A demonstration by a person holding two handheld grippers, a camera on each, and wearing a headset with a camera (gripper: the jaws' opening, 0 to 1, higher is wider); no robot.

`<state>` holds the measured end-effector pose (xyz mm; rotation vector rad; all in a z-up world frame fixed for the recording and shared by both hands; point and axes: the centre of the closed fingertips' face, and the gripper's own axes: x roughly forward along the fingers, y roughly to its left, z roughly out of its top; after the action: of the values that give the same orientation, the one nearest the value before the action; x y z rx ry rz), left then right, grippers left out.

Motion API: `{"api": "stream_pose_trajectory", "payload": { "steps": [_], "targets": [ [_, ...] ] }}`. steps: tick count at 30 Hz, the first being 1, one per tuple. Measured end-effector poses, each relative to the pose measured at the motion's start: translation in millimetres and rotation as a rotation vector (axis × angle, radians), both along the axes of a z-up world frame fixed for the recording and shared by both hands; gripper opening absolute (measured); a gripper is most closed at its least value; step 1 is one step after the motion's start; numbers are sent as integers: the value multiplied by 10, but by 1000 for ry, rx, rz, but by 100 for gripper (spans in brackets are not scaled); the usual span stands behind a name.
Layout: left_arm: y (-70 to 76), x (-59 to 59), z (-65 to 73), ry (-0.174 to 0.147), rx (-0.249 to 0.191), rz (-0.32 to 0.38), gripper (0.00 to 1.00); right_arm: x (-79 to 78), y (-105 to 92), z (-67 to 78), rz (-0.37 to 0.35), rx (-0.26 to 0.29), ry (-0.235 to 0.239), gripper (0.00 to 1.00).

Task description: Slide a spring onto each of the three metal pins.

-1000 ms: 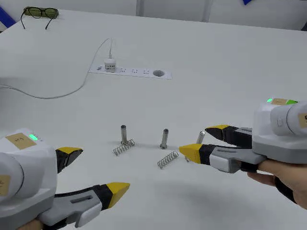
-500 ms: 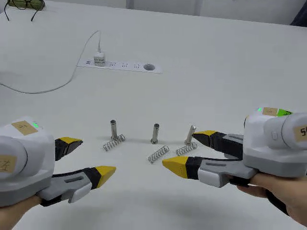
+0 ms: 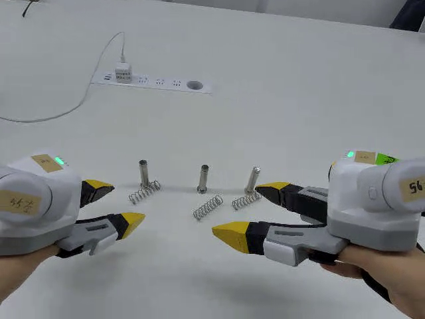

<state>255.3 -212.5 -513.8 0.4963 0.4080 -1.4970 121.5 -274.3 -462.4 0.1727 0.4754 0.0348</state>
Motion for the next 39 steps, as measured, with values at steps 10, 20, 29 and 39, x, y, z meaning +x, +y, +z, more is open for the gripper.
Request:
{"api": "stream_pose_trajectory", "payload": {
  "steps": [10, 20, 29, 39],
  "targets": [
    [-117, 76, -185, 9, 36, -22, 33, -54, -26, -25, -17, -13, 9, 66],
    [-194, 85, -240, 22, 55, -67, 22, -130, -87, -29, -55, 11, 15, 66],
    [-234, 86, -249, 37, 68, -84, 16, -106, -111, 21, -66, 7, 9, 66],
    [-234, 83, -254, 36, 86, -93, 11, -121, -130, -1, -77, 6, 22, 66]
  ]
}}
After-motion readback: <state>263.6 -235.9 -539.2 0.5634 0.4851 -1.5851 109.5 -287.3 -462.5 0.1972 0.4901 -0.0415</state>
